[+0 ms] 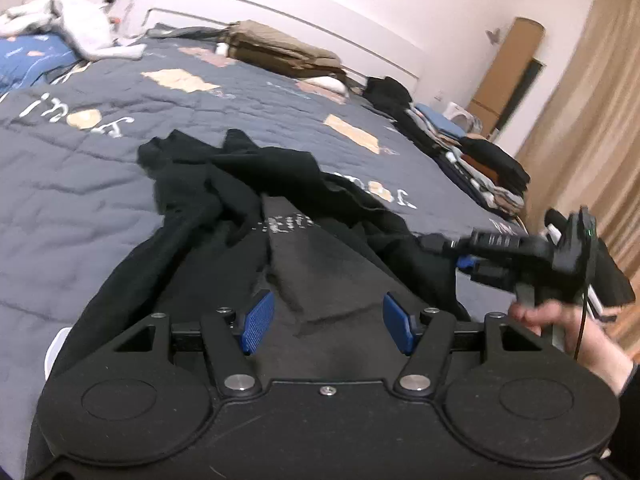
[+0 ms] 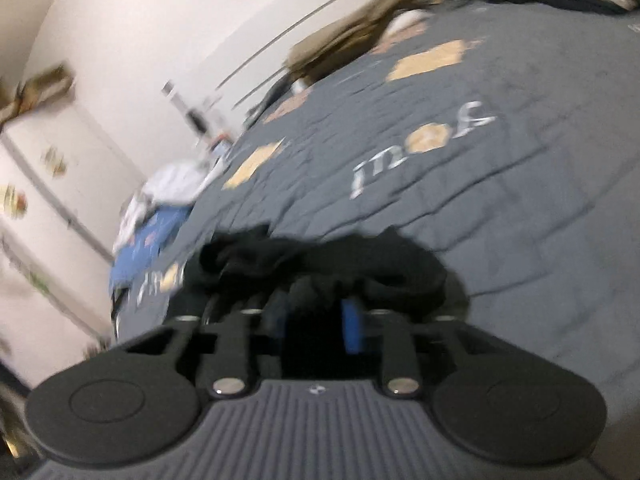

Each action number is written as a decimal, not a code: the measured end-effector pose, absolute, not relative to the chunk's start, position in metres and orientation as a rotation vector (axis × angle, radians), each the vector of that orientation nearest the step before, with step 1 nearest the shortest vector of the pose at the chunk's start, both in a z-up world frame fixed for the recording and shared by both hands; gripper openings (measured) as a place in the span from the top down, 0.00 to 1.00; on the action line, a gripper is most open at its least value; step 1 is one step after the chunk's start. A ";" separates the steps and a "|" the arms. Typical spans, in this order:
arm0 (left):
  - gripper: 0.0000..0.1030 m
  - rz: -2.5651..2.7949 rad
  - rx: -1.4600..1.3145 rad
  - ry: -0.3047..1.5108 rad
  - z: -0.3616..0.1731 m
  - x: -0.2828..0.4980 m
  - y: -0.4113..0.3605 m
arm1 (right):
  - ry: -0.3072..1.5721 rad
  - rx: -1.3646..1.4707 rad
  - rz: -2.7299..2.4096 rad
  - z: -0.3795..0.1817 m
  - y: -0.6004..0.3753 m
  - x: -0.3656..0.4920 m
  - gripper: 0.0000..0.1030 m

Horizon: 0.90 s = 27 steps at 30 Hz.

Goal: Fold clothes

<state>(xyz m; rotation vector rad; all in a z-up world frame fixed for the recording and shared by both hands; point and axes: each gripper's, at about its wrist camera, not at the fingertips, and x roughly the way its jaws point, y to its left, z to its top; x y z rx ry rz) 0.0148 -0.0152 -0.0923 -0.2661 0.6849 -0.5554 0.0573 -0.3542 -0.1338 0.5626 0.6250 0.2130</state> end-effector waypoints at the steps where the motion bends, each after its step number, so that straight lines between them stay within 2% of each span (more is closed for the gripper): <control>1: 0.42 -0.545 -0.270 0.685 -0.093 0.017 -0.014 | 0.630 0.524 0.229 -0.135 -0.345 0.057 0.83; 10: 0.42 -0.571 -0.262 0.657 -0.087 0.017 -0.013 | 0.613 0.070 0.499 -0.108 -0.271 0.035 0.84; 13: 0.42 -0.575 -0.257 0.664 -0.089 0.016 -0.015 | 0.634 -0.036 0.531 -0.105 -0.258 0.029 0.82; 17: 0.42 -0.577 -0.255 0.672 -0.090 0.017 -0.016 | 0.650 0.133 0.506 -0.089 -0.287 0.035 0.79; 20: 0.39 -0.593 -0.263 0.666 -0.089 0.016 -0.016 | 0.645 0.316 0.501 -0.076 -0.325 0.036 0.58; 23: 0.38 -0.609 -0.256 0.665 -0.088 0.015 -0.018 | 0.627 0.448 0.451 -0.083 -0.358 0.040 0.48; 27: 0.38 -0.617 -0.248 0.661 -0.089 0.015 -0.021 | 0.601 0.623 0.383 -0.093 -0.402 0.044 0.45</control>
